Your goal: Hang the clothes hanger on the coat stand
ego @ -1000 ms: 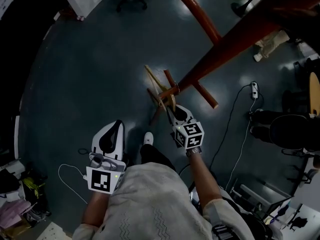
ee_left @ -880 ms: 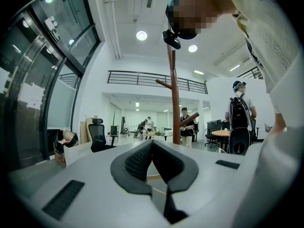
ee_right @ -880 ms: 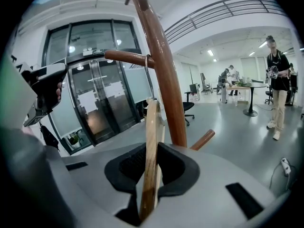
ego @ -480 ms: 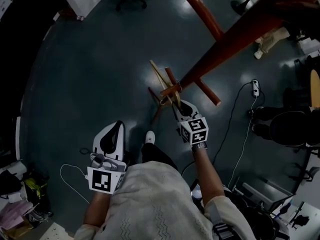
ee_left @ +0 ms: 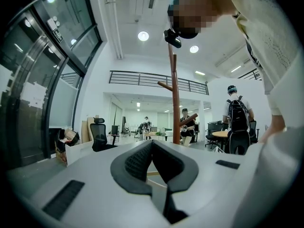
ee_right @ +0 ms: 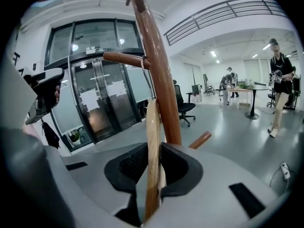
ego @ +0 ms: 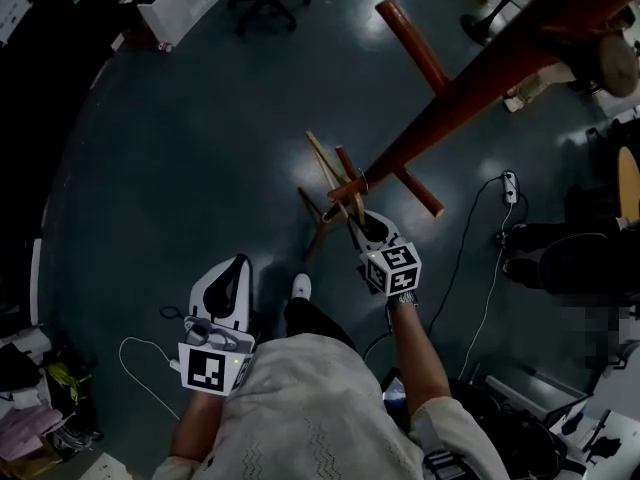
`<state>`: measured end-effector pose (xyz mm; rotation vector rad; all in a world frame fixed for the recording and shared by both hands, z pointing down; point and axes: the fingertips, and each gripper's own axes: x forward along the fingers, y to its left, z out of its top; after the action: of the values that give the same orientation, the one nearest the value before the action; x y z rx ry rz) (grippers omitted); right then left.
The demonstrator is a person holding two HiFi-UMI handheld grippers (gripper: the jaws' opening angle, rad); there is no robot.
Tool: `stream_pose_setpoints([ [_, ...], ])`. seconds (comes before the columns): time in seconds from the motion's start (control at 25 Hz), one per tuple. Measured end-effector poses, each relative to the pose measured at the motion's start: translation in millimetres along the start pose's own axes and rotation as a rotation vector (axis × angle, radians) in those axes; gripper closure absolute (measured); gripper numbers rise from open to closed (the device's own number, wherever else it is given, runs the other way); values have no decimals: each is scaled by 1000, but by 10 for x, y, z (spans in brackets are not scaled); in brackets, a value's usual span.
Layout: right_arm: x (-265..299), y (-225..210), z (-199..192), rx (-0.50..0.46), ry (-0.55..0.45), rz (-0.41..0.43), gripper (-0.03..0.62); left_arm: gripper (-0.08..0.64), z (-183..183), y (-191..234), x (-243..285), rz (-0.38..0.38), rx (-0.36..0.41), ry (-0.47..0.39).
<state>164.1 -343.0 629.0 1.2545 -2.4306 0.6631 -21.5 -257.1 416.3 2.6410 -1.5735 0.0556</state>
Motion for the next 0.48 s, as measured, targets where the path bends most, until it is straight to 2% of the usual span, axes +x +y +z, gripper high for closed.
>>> stream_pose_setpoints([
  [0.2,-44,-37,9,-8,-15,-22,520,548,-48,21,-99,13,-7,2],
  [0.48,-175,-34,-45,17,-5,-39,471,548,-29,66,-242,24,-14,-8],
])
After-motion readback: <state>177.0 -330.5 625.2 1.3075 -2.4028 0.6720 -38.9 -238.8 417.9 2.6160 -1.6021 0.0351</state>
